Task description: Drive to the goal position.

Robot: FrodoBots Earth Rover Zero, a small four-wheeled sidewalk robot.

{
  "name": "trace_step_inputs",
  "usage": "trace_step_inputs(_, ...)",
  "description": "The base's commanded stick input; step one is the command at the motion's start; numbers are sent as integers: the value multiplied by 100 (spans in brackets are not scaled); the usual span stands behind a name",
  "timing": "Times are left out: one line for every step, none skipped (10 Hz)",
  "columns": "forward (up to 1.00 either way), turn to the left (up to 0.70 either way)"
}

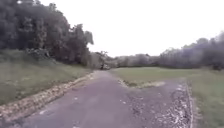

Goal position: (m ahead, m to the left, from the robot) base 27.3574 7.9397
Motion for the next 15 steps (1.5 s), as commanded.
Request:
trace_step_inputs(100, 10)
trace_step_inputs(100, 27)
trace_step_inputs(100, 27)
trace_step_inputs(100, 27)
trace_step_inputs(100, 26)
trace_step_inputs(100, 8)
trace_step_inputs(100, 0)
trace_step_inputs(100, 0)
trace_step_inputs(100, 0)
trace_step_inputs(100, 0)
trace_step_inputs(100, 0)
trace_step_inputs(100, 0)
trace_step_inputs(100, 0)
trace_step_inputs(100, 0)
trace_step_inputs(100, 0)
